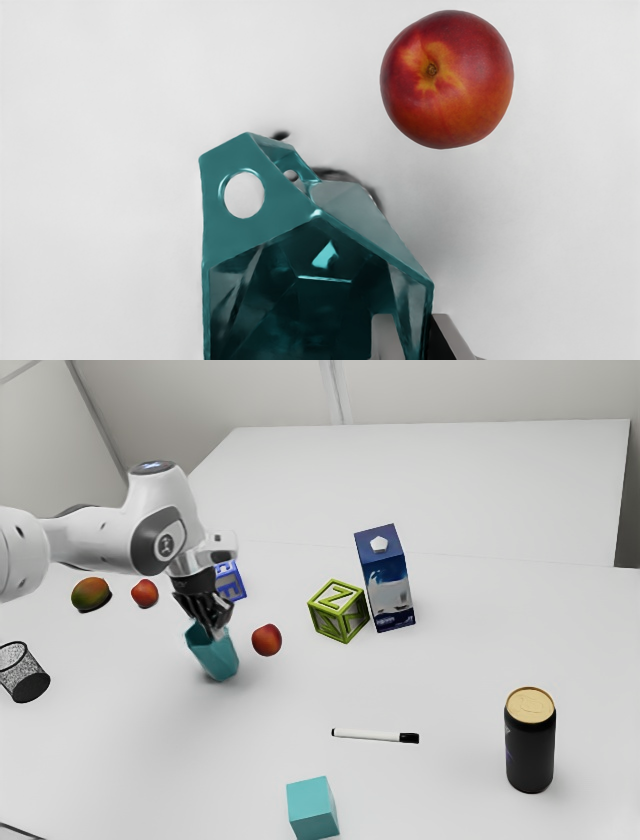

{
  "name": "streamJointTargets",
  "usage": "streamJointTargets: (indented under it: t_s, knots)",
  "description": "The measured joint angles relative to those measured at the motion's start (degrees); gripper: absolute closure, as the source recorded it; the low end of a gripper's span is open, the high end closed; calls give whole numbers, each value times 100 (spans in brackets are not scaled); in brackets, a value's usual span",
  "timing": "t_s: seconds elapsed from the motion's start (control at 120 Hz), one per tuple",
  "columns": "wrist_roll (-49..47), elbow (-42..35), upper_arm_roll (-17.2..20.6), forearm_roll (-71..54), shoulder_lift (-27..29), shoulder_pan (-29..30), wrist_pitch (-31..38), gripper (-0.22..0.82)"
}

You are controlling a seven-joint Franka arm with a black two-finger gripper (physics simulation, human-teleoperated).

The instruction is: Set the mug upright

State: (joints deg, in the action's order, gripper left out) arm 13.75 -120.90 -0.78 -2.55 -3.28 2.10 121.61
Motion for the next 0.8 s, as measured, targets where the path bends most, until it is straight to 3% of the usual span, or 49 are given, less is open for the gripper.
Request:
streamJointTargets:
  t_s: [0.175,0.317,0.417,0.525,0.8]
  knots:
    - [-93,44,12,94,99,-54,-49,33]
    - [-151,70,43,238,381,-5,-76,17]
    - [-184,221,96,276,394,58,-121,11]
    - [-197,1266,173,283,61,128,-527,6]
    - [-105,3135,262,277,31,7,-1883,2]
